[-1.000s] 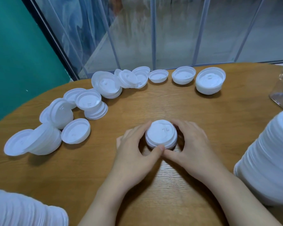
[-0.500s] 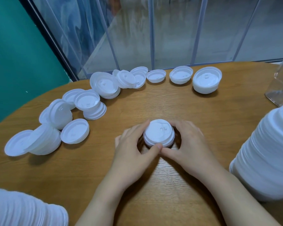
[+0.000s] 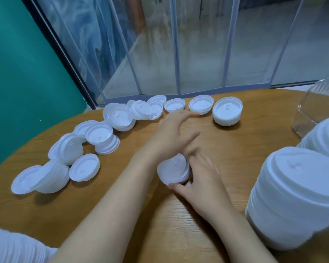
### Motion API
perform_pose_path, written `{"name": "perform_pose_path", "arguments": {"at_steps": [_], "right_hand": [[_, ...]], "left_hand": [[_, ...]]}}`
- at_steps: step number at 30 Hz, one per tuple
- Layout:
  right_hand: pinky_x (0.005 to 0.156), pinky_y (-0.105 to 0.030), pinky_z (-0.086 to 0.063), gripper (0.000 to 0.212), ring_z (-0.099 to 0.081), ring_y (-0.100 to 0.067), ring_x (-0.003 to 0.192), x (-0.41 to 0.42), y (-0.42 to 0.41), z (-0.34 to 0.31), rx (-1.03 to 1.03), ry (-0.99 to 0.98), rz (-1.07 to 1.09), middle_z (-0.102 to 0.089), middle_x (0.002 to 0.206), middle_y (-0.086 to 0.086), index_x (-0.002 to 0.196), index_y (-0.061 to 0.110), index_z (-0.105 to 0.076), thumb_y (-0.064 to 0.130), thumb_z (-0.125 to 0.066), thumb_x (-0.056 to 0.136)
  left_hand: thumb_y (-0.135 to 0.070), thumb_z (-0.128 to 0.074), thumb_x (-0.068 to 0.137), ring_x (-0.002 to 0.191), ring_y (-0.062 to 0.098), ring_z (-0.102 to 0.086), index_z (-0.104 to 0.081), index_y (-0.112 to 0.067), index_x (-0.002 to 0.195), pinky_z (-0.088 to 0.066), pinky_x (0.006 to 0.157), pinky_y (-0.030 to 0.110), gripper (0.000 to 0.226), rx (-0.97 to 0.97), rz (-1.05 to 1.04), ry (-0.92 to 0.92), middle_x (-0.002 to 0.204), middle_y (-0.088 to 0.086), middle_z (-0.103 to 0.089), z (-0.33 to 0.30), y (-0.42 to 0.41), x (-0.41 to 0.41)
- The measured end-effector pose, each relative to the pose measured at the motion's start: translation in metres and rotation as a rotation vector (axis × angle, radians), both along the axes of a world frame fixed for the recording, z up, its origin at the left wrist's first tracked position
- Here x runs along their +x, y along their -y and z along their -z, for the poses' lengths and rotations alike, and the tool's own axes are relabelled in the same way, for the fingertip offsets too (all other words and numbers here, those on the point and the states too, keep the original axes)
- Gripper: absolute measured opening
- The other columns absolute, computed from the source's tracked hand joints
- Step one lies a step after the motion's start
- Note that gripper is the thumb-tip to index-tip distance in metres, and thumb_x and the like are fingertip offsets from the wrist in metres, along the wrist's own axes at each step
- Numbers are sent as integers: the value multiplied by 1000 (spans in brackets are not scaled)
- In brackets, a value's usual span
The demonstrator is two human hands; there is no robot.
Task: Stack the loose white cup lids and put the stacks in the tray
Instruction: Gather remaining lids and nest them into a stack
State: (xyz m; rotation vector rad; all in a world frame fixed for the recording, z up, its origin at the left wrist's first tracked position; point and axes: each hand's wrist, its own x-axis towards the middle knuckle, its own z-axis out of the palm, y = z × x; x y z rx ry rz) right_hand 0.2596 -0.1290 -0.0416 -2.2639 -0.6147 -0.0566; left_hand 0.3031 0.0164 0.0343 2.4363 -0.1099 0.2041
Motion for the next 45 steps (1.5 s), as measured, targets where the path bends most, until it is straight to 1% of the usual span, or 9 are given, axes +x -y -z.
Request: {"name": "perform_pose_path", "arguments": {"at_steps": [7, 13, 21, 24, 27, 31, 34, 39, 45], "right_hand": [[95, -29, -37, 57, -46, -15, 110, 0, -1, 1, -12, -6, 21, -53, 108, 13, 121, 29, -57, 52, -75, 72], [98, -36, -42, 51, -46, -18, 113, 3, -3, 4, -10, -32, 23, -49, 107, 11, 112, 29, -55, 56, -73, 73], [109, -32, -34, 64, -38, -13, 127, 1, -3, 3, -31, -41, 7, -46, 126, 15, 136, 33, -46, 53, -70, 81], [111, -30, -32, 70, -36, -11, 128, 0, -3, 6, -25, -42, 5, -44, 128, 17, 142, 33, -43, 57, -68, 82], [107, -26, -31, 69, -37, -12, 124, 0, -2, 4, -32, -31, 4, -44, 125, 16, 141, 32, -44, 60, -67, 82], [106, -27, -33, 66, -40, -14, 126, -1, -2, 0, -29, -32, 30, -51, 128, 12, 138, 30, -49, 53, -74, 81], [102, -31, -38, 61, -45, -15, 118, -1, -2, 3, -27, -28, 38, -54, 119, 13, 127, 30, -55, 50, -80, 76], [99, -33, -40, 62, -49, -16, 116, -3, -3, 4, -6, -5, 50, -57, 117, 14, 126, 31, -56, 46, -83, 72], [99, -33, -39, 61, -48, -13, 116, -4, -4, 4, 14, -9, 49, -58, 118, 15, 126, 30, -57, 47, -85, 74]], "left_hand": [[-59, -82, 79, 148, 19, -34, -36, -31, 158, -25, 122, 45, 96, 307, 203, -71, 162, -8, -39, -4, 42, 117], [-66, -71, 84, 132, 21, -47, -48, -28, 147, -28, 107, 38, 77, 474, 148, -14, 143, -6, -55, 15, 63, 145], [-59, -80, 80, 131, 16, -50, -48, -28, 146, -27, 115, 38, 79, 271, 107, -5, 140, -9, -58, 1, 43, 130], [-49, -85, 79, 126, 13, -53, -46, -28, 149, -41, 112, 39, 83, 148, 85, 12, 138, -7, -57, -19, 31, 105], [-42, -85, 81, 115, 7, -58, -48, -37, 147, -49, 101, 29, 76, 37, 56, 48, 128, -11, -58, -30, 18, 65], [-29, -83, 84, 114, 0, -58, -53, -42, 144, -45, 99, 14, 69, -115, 4, 79, 123, -16, -58, -25, 5, -3], [-25, -86, 80, 112, 6, -63, -58, -37, 132, -48, 99, 22, 61, -236, -106, 102, 119, -11, -64, -5, -8, -44], [-41, -79, 78, 113, 20, -66, -51, -28, 124, -51, 102, 46, 56, -416, -236, 183, 116, -7, -70, 32, -24, -85], [-43, -82, 72, 112, 18, -66, -47, -22, 119, -52, 95, 30, 63, -530, -232, 111, 119, 4, -66, 55, -25, -94]]}}
